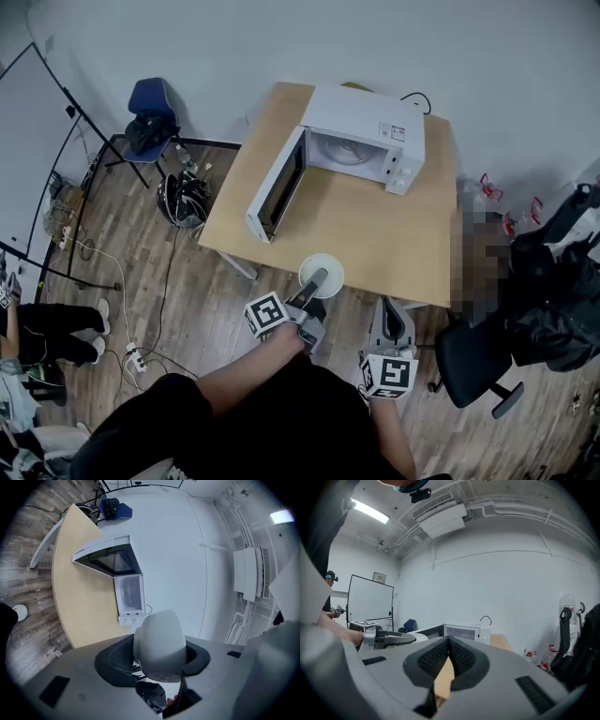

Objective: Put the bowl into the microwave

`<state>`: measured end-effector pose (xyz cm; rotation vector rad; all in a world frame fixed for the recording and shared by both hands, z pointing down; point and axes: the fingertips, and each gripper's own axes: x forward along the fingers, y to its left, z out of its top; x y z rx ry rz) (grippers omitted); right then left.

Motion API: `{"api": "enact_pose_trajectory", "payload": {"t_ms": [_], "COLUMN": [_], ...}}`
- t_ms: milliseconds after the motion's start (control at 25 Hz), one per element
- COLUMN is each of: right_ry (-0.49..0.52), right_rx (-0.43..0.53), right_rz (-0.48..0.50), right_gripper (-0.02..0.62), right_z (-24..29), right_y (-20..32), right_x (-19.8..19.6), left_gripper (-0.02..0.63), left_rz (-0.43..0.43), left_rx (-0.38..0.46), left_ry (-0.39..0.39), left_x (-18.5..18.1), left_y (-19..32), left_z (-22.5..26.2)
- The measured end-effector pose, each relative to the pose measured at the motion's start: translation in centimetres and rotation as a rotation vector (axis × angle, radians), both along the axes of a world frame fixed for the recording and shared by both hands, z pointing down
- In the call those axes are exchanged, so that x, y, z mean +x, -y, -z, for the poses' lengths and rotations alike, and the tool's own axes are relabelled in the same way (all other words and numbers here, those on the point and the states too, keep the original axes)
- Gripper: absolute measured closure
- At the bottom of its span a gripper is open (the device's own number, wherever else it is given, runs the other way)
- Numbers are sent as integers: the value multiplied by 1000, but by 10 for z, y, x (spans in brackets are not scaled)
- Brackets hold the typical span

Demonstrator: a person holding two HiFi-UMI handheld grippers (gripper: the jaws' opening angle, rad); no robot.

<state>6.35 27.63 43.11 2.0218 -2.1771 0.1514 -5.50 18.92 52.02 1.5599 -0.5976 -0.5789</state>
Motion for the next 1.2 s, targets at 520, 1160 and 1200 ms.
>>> {"api": "enact_pose_trajectory", "payload": {"t_ms": [520,1160,1200], "right_ry": [-29,-10,-6], "right_rx": [-52,-122,-123], "right_rz": [-10,-47,-40], "right_gripper": [535,535,535], "right_z": [-1,-31,-32], "right_y": [144,209,213], "right_x": [-12,-4,-2], "left_gripper": [394,394,394], "left_rz": [-84,-117,-113], "left_rx": [3,-52,-57], "left_ry": [23,12,19], "left_x": [14,48,51], "left_y": [134,227,231], "left_z": [-3,-39,-42]}}
